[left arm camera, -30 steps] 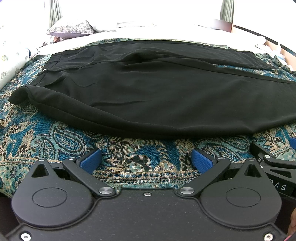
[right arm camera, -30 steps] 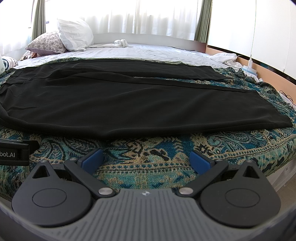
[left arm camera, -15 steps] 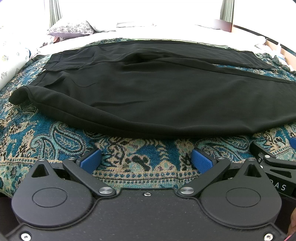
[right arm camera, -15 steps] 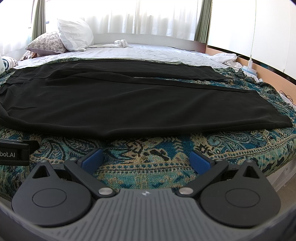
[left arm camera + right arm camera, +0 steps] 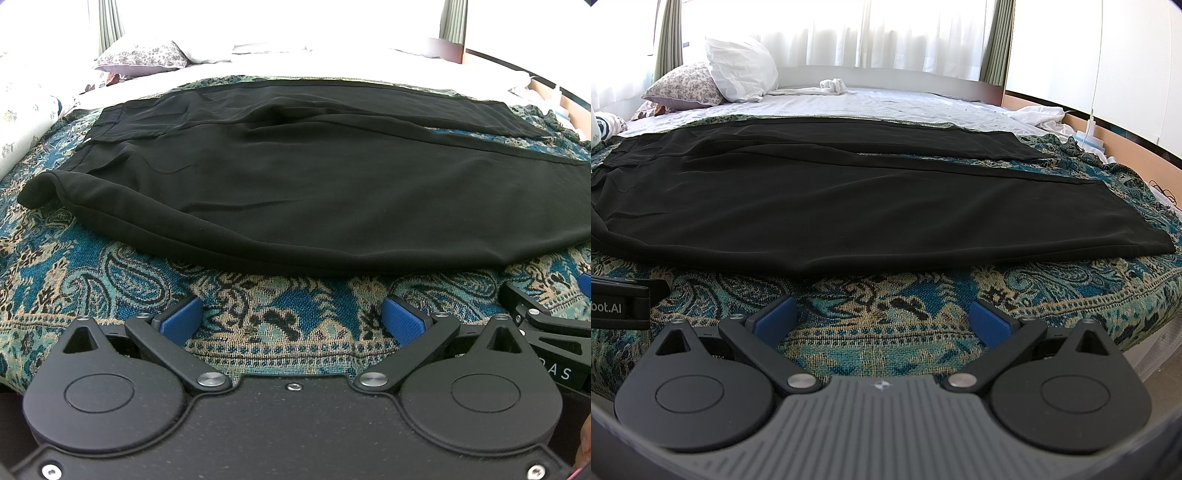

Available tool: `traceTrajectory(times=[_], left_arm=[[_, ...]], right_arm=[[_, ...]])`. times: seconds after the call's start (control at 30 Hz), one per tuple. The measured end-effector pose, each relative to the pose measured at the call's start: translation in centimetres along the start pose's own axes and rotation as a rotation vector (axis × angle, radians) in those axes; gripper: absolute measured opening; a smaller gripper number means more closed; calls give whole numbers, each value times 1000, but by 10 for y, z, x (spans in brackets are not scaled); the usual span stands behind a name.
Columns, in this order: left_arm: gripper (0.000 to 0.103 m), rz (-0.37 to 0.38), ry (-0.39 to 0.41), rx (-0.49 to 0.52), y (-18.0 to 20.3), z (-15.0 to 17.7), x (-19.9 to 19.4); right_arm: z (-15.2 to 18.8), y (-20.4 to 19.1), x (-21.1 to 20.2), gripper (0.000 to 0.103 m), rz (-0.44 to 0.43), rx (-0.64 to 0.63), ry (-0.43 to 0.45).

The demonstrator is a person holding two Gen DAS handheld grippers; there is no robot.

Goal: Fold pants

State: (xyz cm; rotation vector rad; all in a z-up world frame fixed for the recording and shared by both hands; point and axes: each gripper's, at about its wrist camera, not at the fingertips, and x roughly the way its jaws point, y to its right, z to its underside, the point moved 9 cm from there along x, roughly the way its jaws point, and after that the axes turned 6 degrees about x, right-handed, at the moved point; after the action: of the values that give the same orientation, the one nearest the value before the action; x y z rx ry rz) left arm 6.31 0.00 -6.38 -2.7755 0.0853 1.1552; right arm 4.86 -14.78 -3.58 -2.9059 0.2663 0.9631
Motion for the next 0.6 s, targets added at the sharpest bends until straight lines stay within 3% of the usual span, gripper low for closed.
traceTrajectory(times=[0.6], left_arm=[[103, 0, 0, 0, 0, 0, 0]], right_arm=[[1, -1, 1, 103, 0, 0, 1]])
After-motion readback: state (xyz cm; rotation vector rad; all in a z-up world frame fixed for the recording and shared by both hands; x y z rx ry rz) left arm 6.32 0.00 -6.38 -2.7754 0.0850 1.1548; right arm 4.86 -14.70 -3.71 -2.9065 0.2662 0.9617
